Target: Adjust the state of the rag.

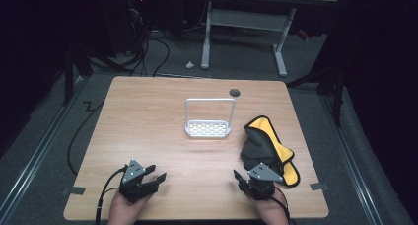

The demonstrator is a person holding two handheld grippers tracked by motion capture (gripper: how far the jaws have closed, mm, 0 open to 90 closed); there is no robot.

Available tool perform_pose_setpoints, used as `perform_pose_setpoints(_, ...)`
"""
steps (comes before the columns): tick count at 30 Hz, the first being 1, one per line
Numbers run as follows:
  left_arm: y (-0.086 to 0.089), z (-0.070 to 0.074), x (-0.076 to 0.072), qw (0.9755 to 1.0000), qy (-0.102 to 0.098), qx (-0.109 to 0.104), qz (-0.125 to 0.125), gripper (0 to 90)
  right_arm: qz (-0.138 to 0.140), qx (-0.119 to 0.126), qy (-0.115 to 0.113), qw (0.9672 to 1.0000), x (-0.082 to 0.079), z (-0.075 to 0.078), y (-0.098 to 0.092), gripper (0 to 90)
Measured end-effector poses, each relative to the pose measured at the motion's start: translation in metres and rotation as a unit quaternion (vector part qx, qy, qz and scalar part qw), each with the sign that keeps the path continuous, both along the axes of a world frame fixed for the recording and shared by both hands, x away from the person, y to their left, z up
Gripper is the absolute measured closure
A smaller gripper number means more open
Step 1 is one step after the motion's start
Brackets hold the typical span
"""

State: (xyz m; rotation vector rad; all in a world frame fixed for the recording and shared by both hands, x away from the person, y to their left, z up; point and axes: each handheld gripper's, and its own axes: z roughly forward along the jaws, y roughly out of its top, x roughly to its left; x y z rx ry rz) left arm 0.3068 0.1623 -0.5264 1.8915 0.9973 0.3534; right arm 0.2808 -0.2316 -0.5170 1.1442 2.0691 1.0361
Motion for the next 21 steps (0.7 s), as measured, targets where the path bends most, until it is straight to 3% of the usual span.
perform_pose_setpoints(3, 0.002, 0.0022, -0.0003, 1.0, -0.005, -0.002, 0.002, 45.5, -0.005, -0.007, -0.004, 1.0, -0.0006, -0.0006, -0.0034, 54.6)
perform_pose_setpoints(6, 0.0032, 0.0035, -0.0002, 0.9999, -0.01, -0.003, 0.002, 45.1, -0.011, 0.005, 0.006, 0.9999, 0.0003, -0.0024, -0.0091, 54.3)
perform_pose_setpoints(21, 0.0005, 0.0015, -0.0001, 0.9998, 0.001, -0.018, -0.009, 45.9, -0.003, 0.003, 0.001, 1.0, -0.0021, -0.0007, -0.008, 51.6)
